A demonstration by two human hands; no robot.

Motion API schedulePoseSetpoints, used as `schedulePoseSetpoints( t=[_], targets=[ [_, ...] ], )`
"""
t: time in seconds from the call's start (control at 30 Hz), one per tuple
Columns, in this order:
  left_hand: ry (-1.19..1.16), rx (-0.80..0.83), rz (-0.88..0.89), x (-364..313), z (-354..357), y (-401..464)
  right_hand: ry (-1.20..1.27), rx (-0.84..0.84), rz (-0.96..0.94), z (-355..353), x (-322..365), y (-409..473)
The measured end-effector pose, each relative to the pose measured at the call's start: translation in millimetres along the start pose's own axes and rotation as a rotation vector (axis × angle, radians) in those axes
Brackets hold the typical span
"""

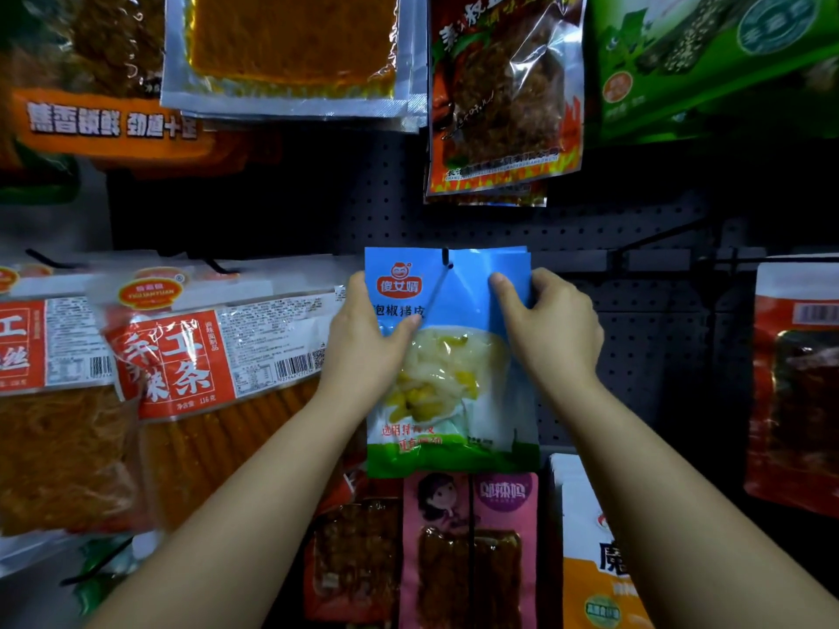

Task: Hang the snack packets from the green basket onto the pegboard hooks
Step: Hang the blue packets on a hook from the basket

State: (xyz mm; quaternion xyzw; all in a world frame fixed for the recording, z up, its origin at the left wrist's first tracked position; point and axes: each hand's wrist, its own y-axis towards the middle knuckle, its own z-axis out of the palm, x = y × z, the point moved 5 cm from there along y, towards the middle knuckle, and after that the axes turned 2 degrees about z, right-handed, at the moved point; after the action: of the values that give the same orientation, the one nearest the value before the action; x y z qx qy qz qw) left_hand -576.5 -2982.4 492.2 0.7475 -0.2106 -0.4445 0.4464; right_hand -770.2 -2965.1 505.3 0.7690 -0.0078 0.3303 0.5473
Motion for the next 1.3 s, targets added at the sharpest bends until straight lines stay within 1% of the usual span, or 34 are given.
schedulePoseSetpoints(
  t=[0.13, 0.23, 0.33, 0.43, 0.53, 0.67, 0.73, 0.8, 0.87, 1.03, 1.17, 1.3],
  targets=[
    [0.037, 0.047, -0.031, 3.1, 11.9, 13.9, -0.094, 0.013, 0.041, 12.6, -8.2, 15.3],
    [-0.004, 0.047, -0.093, 6.0, 17.1, 14.8, -0.097, 0.061, 0.119, 21.7, -14.1, 19.6],
    [-0.080, -0.008, -0.122, 10.0, 17.7, 1.1, -0.006, 0.087, 0.160, 23.4, -18.5, 11.3],
    [-0.192, -0.073, -0.144, 14.7, 11.5, -21.6, 0.233, 0.142, 0.140, 21.7, -25.7, -10.2],
    [-0.225, -0.064, -0.178, 21.5, 11.9, -49.2, 0.394, 0.175, 0.163, 18.4, -40.2, -44.0],
    [-0.217, -0.059, -0.184, 31.1, 19.9, -82.7, 0.501, 0.158, 0.249, 18.2, -64.8, -88.5],
    [-0.239, -0.055, -0.234, 39.1, 23.5, -91.5, 0.512, 0.199, 0.270, 23.3, -71.2, -103.3],
    [-0.265, -0.051, -0.278, 47.2, 27.0, -95.2, 0.470, 0.242, 0.261, 28.6, -73.3, -110.6],
    [-0.266, -0.045, -0.307, 53.2, 30.1, -96.4, 0.458, 0.252, 0.276, 31.6, -75.0, -110.7],
    [-0.385, -0.028, -0.455, 66.5, 36.4, -111.4, 0.497, 0.297, 0.402, 36.2, -82.2, -117.5],
    [-0.446, 0.011, -0.554, 75.3, 33.5, -148.5, 0.596, 0.359, 0.529, 26.8, -85.1, -153.2],
    [-0.479, 0.086, -0.596, 73.4, 22.3, -200.4, 0.631, 0.479, 0.566, 1.3, -82.9, -202.4]
  ],
)
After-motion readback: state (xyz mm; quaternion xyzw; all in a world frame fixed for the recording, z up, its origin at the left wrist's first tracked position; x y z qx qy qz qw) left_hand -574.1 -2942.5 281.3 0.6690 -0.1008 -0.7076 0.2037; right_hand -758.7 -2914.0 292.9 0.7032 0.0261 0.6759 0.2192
